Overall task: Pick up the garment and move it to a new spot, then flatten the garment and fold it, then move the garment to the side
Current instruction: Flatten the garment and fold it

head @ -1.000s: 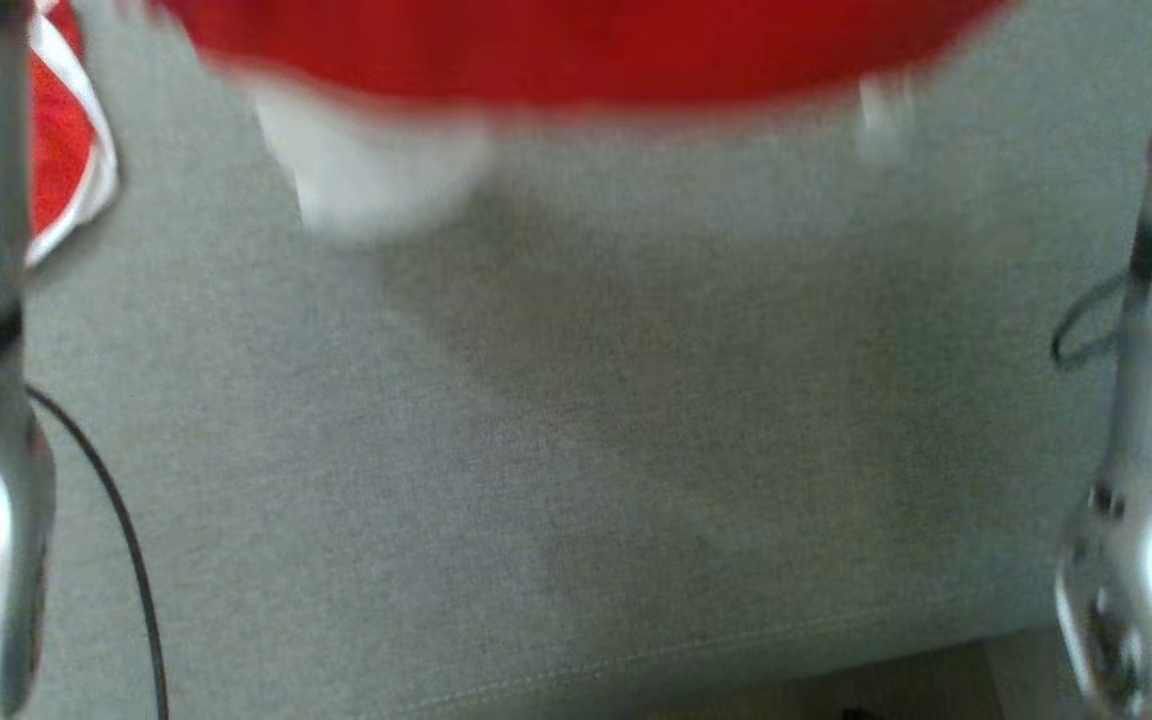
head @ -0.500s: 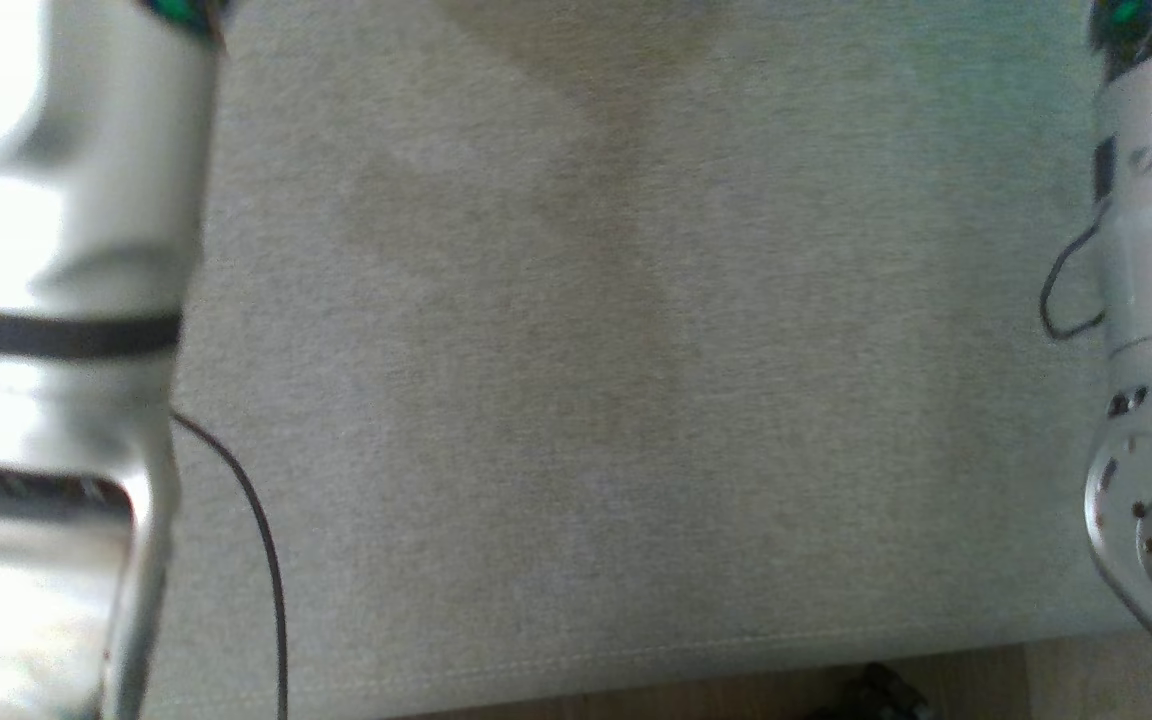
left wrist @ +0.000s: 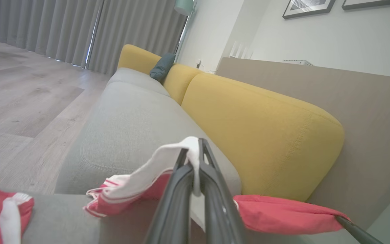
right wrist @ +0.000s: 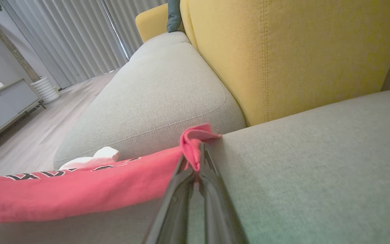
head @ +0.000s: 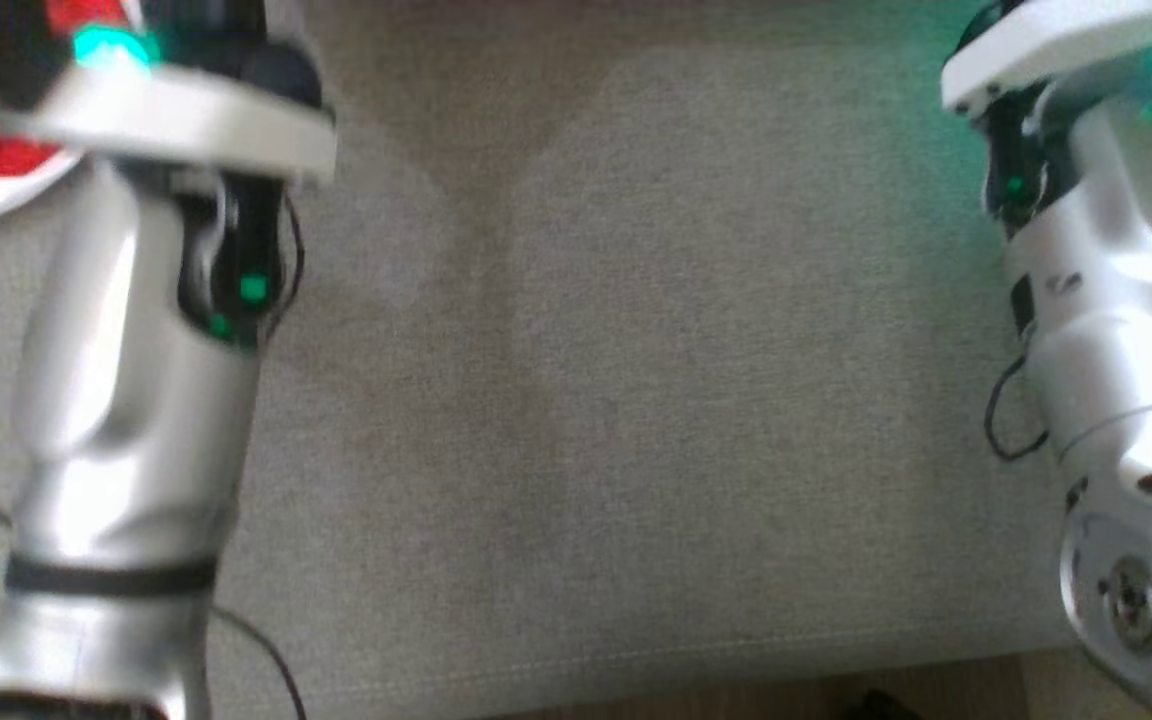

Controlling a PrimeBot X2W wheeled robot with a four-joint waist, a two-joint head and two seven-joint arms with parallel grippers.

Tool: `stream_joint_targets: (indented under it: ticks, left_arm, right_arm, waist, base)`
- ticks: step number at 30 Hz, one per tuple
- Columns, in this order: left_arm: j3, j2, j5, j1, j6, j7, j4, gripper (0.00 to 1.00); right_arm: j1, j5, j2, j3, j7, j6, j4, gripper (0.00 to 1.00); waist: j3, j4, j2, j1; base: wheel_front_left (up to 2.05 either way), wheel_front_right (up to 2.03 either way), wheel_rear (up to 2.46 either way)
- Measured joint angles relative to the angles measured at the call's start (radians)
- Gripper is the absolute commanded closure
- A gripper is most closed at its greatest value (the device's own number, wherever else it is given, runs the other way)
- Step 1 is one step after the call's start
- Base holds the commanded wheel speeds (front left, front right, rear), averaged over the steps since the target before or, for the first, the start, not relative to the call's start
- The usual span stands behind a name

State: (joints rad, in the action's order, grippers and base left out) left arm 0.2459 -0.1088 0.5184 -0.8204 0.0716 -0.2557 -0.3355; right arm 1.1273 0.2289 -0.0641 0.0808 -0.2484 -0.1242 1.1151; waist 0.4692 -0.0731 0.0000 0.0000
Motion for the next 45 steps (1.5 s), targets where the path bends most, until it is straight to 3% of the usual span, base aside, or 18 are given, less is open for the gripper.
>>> stream_joint_targets:
  ticks: [7, 15, 22, 31, 36, 45]
  left_arm:
    - [-0.012, -0.018, 0.02, 0.306, -0.004, 0.0, 0.185, 1.0]
    - [-0.011, -0.014, 0.021, 0.654, -0.055, 0.0, 0.408, 1.0]
    - [0.033, -0.013, 0.021, 0.917, -0.099, 0.0, 0.539, 1.0]
    - [0.033, -0.026, 0.032, 1.096, -0.134, 0.016, 0.615, 1.0]
    - [0.032, -0.034, 0.065, 1.125, -0.134, 0.027, 0.575, 1.0]
    - [0.037, -0.033, 0.077, 1.057, -0.105, 0.031, 0.438, 1.0]
  right_arm:
    - [-0.174, 0.136, 0.0, -0.099, -0.002, 0.0, -0.078, 1.0]
    - [-0.485, 0.161, 0.002, -0.122, -0.002, 0.0, -0.298, 1.0]
    - [-0.802, 0.186, 0.007, -0.089, 0.005, 0.0, -0.561, 1.0]
    - [-1.178, 0.234, 0.019, -0.028, 0.11, 0.0, -0.862, 1.0]
    - [-1.247, 0.284, 0.021, -0.028, 0.145, 0.0, -0.869, 1.0]
    - [-1.178, 0.322, 0.021, -0.051, 0.137, 0.0, -0.753, 1.0]
  waist:
    - [-0.098, -0.017, 0.0, 0.0]
    - [-0.232, -0.022, 0.0, -0.0001]
    - [-0.327, -0.019, 0.0001, -0.0001]
    - [-0.366, 0.001, 0.0001, -0.0001]
    - [-0.357, 0.0, 0.0001, -0.0001]
    - [-0.319, -0.002, 0.0001, -0.0001]
  base:
    - [0.0, 0.0, 0.0]
    - [0.0, 0.0, 0.0]
    - [0.0, 0.0, 0.0]
    - [0.0, 0.0, 0.0]
    - [0.0, 0.0, 0.0]
    - [0.0, 0.0, 0.0]
